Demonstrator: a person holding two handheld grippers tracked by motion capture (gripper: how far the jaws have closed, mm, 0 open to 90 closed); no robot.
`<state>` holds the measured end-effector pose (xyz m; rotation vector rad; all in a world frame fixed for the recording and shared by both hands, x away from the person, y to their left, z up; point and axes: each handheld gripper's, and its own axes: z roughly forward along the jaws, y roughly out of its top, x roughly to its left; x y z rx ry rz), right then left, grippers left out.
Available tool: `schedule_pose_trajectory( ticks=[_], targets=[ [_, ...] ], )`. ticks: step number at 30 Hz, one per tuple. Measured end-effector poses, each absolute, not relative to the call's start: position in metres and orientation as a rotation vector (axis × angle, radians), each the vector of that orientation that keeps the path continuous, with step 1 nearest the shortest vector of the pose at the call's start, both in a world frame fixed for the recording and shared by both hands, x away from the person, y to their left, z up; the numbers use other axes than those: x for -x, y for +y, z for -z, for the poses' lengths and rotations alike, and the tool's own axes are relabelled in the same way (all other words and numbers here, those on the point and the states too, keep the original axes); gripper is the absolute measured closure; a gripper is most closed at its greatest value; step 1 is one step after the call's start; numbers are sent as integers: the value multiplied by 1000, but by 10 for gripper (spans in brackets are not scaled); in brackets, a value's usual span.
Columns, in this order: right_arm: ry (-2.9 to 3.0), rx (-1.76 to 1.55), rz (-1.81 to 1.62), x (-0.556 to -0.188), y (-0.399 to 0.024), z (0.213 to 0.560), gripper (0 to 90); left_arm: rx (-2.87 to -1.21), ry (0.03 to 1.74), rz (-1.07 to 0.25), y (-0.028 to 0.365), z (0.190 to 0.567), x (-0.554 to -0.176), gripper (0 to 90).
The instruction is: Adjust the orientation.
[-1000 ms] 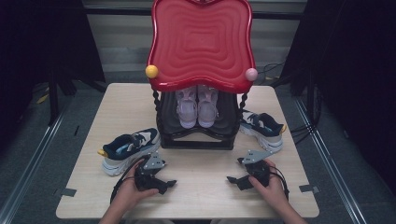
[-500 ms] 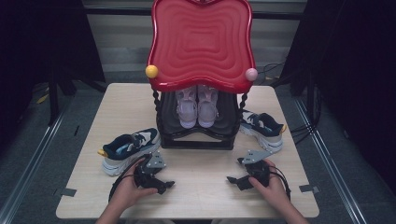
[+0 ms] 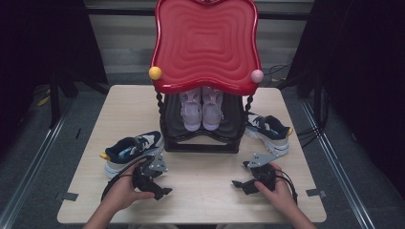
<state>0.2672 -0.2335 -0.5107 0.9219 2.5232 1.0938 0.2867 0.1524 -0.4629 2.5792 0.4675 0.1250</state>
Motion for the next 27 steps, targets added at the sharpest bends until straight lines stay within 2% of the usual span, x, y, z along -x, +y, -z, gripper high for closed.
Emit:
schedule_pose_trajectory(
  ticks=[27],
  targets=[
    [2523, -923, -1092, -267, -234, 511, 132, -2749, 539, -123, 188, 410, -312, 222]
  ],
)
